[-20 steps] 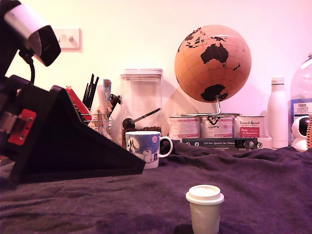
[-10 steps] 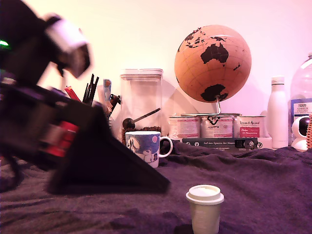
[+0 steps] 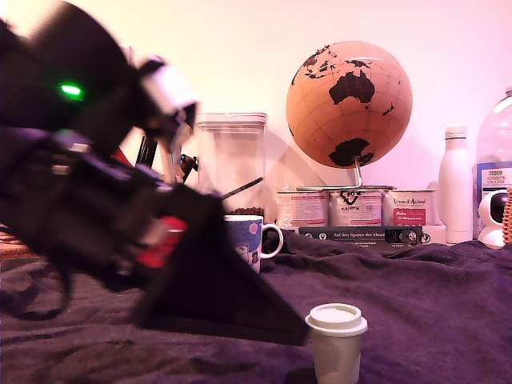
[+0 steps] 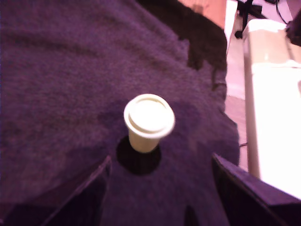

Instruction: Pick up the coffee capsules on the table and drop them inside the coffee cup

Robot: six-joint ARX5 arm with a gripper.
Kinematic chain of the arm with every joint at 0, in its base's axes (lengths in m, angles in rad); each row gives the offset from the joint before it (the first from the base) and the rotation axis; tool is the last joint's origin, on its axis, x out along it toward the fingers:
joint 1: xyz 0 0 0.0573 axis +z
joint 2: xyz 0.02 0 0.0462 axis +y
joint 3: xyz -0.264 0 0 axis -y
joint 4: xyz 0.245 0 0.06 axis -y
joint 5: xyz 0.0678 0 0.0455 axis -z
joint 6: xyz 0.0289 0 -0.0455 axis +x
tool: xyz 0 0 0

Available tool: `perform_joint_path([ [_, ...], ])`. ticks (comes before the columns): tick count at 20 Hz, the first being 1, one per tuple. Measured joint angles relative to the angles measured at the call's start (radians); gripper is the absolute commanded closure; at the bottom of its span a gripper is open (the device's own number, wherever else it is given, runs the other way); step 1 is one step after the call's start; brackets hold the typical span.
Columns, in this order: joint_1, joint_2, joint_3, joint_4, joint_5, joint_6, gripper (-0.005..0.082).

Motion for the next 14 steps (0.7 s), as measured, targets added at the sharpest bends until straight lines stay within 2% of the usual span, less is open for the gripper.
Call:
perform_joint_path([
  [6,-0.023,0.084,0.112,-0.08,0.0,-0.004,0.0148],
  [14,-0.023,0.185,0.214,-0.114,-0.002,0.005,0.0148],
])
